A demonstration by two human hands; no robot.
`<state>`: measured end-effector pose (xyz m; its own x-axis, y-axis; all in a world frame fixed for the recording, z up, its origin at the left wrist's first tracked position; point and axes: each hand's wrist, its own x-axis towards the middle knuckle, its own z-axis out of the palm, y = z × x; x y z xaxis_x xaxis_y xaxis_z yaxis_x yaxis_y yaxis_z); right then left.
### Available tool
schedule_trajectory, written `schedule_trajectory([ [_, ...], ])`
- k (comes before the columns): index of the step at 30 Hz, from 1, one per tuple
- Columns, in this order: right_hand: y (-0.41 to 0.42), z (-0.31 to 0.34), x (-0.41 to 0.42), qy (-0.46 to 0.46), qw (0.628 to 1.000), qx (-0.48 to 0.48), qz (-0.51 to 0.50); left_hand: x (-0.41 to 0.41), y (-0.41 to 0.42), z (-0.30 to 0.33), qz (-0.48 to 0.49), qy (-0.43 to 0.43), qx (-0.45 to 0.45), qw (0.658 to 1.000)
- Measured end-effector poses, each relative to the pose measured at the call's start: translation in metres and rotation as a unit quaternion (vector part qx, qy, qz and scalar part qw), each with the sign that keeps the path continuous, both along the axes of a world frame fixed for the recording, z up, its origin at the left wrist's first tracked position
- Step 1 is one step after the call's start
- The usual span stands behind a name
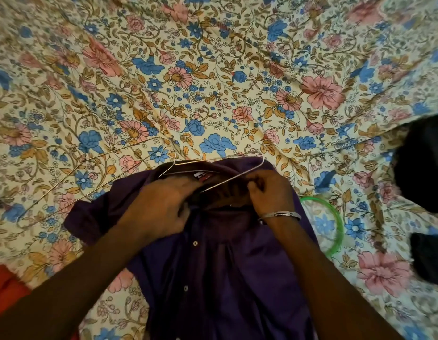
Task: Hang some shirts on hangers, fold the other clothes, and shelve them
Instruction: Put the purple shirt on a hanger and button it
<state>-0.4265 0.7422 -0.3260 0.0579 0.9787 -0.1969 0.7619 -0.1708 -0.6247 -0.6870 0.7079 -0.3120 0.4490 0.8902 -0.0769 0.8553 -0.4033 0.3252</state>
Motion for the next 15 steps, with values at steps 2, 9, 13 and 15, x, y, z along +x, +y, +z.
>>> schedule_trajectory([
  [2, -0.002, 0.008, -0.008, -0.010, 0.999, 0.014, 0.030, 0.042, 0.004, 0.010, 0.020, -0.045, 0.027, 0.998],
  [9, 0.006, 0.009, -0.008, -0.026, 0.998, -0.005, 0.063, 0.103, 0.035, -0.010, 0.096, 0.000, -0.101, 0.990],
  [13, 0.005, 0.001, -0.006, -0.018, 0.999, -0.034, 0.036, 0.099, 0.057, -0.015, 0.125, 0.020, -0.159, 0.979],
  [15, 0.005, 0.001, -0.004, -0.019, 0.999, -0.026, 0.008, 0.088, 0.059, -0.017, 0.104, 0.050, -0.114, 0.987],
])
